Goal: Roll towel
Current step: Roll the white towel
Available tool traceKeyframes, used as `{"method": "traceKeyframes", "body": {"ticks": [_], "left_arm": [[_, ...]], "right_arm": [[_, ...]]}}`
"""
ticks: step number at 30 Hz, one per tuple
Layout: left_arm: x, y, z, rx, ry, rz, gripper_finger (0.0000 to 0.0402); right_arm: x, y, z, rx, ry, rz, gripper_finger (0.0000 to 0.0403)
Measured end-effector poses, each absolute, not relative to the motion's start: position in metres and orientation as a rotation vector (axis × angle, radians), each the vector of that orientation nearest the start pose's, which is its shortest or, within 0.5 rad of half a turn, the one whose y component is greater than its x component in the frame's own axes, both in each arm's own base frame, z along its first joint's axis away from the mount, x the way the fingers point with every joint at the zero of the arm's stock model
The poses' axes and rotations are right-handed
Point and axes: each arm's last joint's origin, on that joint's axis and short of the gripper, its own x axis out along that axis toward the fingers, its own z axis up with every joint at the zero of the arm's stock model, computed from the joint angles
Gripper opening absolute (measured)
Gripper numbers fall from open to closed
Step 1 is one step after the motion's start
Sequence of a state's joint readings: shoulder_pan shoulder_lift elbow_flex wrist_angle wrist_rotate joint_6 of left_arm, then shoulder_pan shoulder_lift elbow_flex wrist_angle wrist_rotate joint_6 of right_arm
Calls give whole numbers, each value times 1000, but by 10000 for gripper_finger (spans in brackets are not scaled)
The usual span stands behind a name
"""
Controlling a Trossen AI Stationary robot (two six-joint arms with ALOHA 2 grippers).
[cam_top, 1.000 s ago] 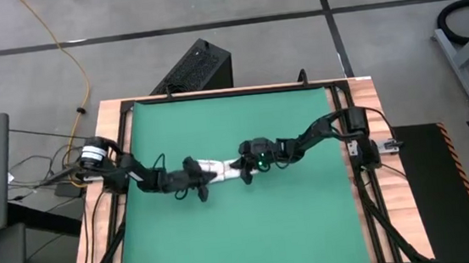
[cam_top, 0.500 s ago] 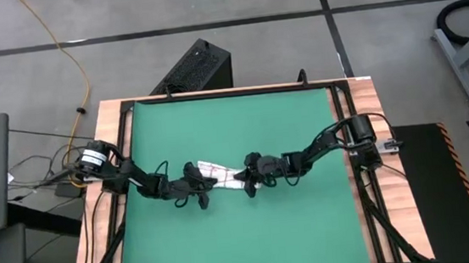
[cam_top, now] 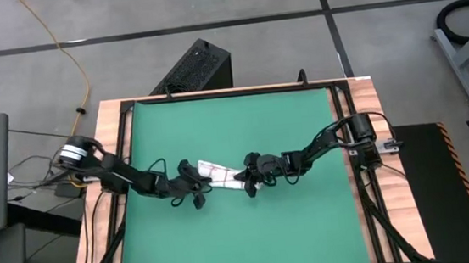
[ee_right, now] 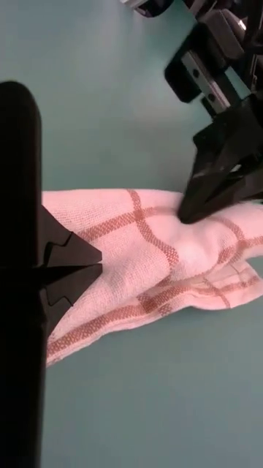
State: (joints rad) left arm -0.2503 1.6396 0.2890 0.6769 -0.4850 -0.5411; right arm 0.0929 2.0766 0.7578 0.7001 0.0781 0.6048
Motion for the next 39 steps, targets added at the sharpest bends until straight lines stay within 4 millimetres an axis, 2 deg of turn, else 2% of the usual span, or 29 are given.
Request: {"method": "traceKeyframes", "body": {"ticks": [6,10,15,17,20,22,25,31,36,39], "left_arm": [[202,-31,100,-220,636,506,12],[191,-27,121,-213,583,554,20],[196,-25,159,-111,358,467,12],[199,-22,162,-62,342,406,6],[206,-22,169,-78,277,278,1],[209,-19,163,-69,312,279,0],[214,-11,142,-53,420,316,0],[230,5,107,-71,478,333,0],[231,8,84,-164,558,350,0],[230,5,80,-209,582,362,0]], "right_arm": [[344,30,56,516,602,-167,5],[344,30,56,507,604,-163,5],[344,30,56,495,608,-154,5],[344,29,56,494,608,-155,5],[344,29,56,491,608,-154,5],[344,29,56,491,608,-155,5],[344,27,56,485,607,-157,5],[344,27,55,479,608,-156,5],[344,27,55,479,608,-156,5],[344,27,55,477,608,-155,5]]}}
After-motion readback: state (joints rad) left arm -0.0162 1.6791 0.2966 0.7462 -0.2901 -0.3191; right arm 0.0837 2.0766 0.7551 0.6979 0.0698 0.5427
